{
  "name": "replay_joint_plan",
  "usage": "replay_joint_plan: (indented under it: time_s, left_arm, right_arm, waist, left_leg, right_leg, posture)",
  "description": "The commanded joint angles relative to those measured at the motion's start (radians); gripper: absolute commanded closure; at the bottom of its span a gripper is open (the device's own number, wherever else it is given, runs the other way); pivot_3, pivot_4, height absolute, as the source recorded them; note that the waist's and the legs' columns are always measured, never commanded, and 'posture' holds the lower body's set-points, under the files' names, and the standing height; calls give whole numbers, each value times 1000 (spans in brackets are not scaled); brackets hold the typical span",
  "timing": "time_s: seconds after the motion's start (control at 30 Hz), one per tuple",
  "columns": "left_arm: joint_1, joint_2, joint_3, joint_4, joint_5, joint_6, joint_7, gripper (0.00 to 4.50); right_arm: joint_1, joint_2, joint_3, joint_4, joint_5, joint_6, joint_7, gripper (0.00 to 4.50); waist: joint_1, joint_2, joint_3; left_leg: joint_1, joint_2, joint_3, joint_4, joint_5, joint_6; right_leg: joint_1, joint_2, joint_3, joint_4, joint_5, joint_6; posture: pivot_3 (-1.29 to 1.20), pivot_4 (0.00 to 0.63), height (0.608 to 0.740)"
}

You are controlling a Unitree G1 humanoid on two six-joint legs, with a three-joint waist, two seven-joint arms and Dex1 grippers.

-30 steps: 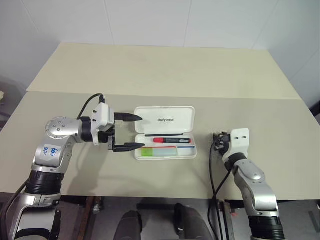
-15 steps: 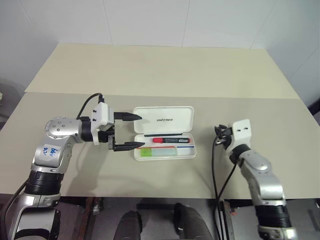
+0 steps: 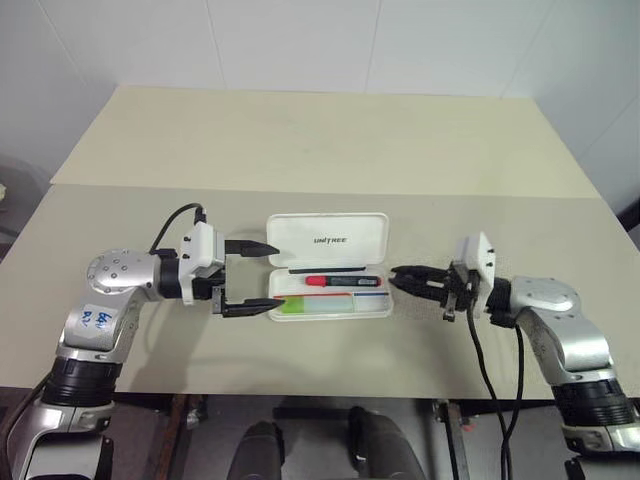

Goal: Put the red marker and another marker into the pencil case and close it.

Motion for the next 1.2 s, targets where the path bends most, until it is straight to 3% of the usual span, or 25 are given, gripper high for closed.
replay_joint_plan:
  time_s: [0.03,0.23,0.73,0.77,1.07,1.2]
  left_arm:
    - [18,15,33,-61,-28,0,14,0]
    - [30,15,44,-89,-36,13,33,0]
    - [48,15,47,-105,-44,15,56,0]
    - [48,14,46,-105,-43,14,57,0]
    - [45,11,42,-100,-41,10,59,0]
    - [48,11,44,-102,-40,10,60,0]
  right_arm:
    - [-56,31,47,33,3,-58,72,4110]
    - [-101,61,107,106,-30,-117,136,4110]
    - [-130,87,118,191,-49,-126,164,4110]
    - [-127,92,120,191,-52,-132,162,3376]
    - [-133,129,116,200,-60,-145,140,183]
    - [-128,122,113,179,-55,-135,141,16]
  waist:
    - [0,0,0]
    - [5,0,0]
    - [2,0,0]
    - [2,0,0]
    - [2,0,0]
    - [2,0,0]
  left_leg:
    - [0,0,0,0,0,0]
    - [0,0,0,0,0,-1]
    - [0,0,0,0,0,-1]
    - [0,0,0,0,0,-1]
    - [0,0,0,0,0,-1]
    - [0,0,0,0,0,-1]
  right_leg:
    - [0,0,0,0,0,0]
    - [0,0,0,1,1,2]
    - [0,0,-1,2,1,2]
    - [0,0,-1,2,1,2]
    - [0,0,-1,2,1,2]
    - [0,0,-1,2,1,2]
  posture:
    - [0,150,740]
    - [0,150,740]
    - [0,150,740]
    - [0,150,740]
    - [0,150,740]
    - [0,150,740]
